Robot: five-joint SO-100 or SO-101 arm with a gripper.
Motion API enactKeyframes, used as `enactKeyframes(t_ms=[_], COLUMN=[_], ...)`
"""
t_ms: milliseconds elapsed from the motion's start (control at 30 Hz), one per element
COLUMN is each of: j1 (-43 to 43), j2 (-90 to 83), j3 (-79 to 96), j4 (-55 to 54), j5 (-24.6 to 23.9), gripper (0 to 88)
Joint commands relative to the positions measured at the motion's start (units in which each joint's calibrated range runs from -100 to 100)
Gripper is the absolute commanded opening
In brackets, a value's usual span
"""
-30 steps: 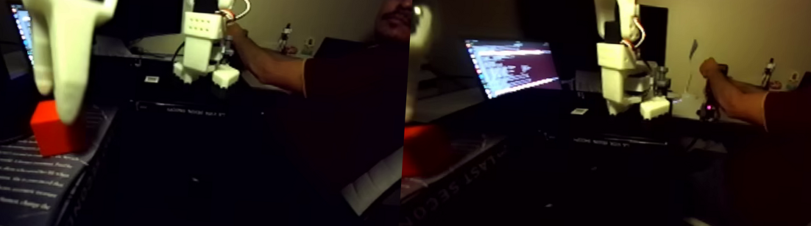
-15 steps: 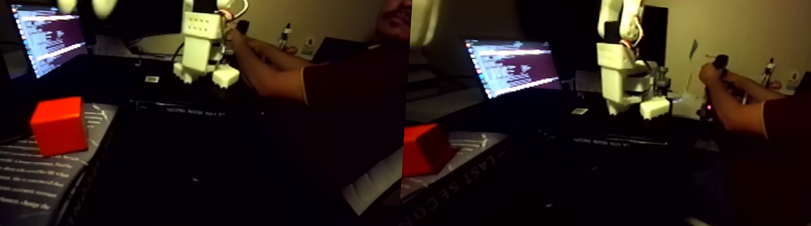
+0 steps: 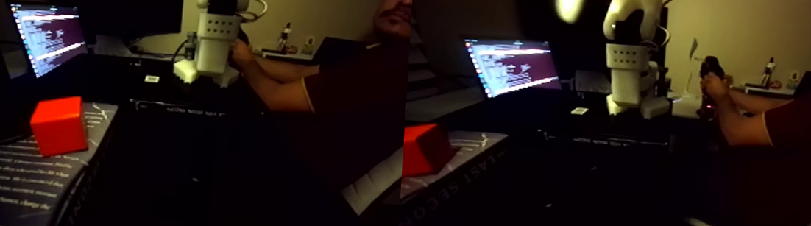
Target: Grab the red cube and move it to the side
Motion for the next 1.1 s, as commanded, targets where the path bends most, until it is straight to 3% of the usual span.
enactKeyframes(t_ms=[0, 167, 600, 767, 1067], j1=[-2.8, -3.2, -3.4, -5.0, -5.6], j2=[-5.9, -11.5, -30.6, -37.8, -46.2], j3=[9.6, 25.5, 55.5, 62.4, 62.6], j4=[-4.2, -17.5, -38.8, -38.9, -27.7], j5=[-5.5, -6.1, -6.1, -6.1, -8.0], gripper=[20.8, 1.1, 0.7, 0.7, 0.7])
